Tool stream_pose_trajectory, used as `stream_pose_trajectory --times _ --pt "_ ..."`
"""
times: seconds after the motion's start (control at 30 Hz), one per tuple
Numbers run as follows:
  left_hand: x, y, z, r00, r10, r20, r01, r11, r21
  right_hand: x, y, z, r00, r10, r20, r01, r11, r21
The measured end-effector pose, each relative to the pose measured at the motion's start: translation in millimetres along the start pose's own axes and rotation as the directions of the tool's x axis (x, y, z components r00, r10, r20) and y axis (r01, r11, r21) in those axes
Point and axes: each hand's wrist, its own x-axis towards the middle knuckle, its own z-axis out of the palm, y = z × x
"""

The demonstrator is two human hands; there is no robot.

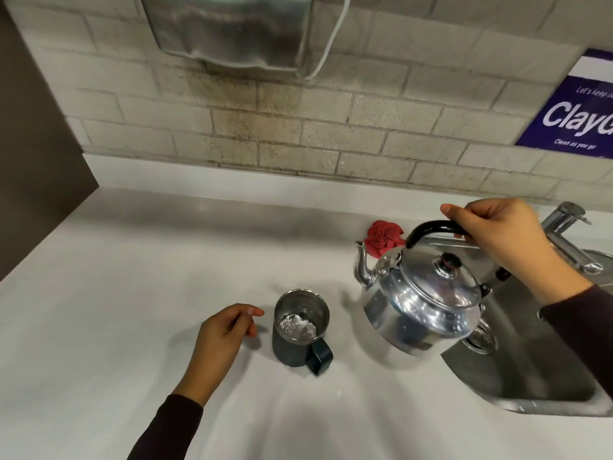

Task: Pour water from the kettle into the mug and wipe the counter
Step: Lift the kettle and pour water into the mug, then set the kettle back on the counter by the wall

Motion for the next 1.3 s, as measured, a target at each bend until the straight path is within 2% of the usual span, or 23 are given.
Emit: stream_pose_trajectory --times 0.17,0.33,0.67,1.0,1.13,1.23,1.3 --pt "8 4 -4 1.000 0.019 -0.017 -0.019 1.000 0.011 49 1 27 1.000 -0.016 -0.027 0.018 0.998 0.068" --pt "17 3 -10 0.999 0.012 -0.045 -0.011 1.000 0.020 92 -7 71 0.997 -0.072 -0.002 0.072 0.997 0.029" --pt "38 1 -19 0.996 -0.031 -0.082 0.036 0.998 0.059 148 -9 169 0.990 0.073 0.119 -0.069 0.997 -0.035" --pt "52 -4 -25 0.984 -0.120 -0.131 0.125 0.992 0.025 182 8 227 0.987 0.057 0.148 -0.041 0.993 -0.114" --pt "57 -6 -24 0.980 -0.127 -0.154 0.131 0.991 0.017 189 16 235 0.993 -0.032 0.113 0.045 0.992 -0.116" --pt "58 -7 -21 0.981 -0.116 -0.158 0.122 0.992 0.028 180 24 234 0.979 -0.205 -0.003 0.204 0.976 -0.070" --pt "58 -7 -19 0.983 -0.109 -0.150 0.115 0.993 0.030 167 37 233 0.932 -0.353 -0.085 0.340 0.930 -0.136"
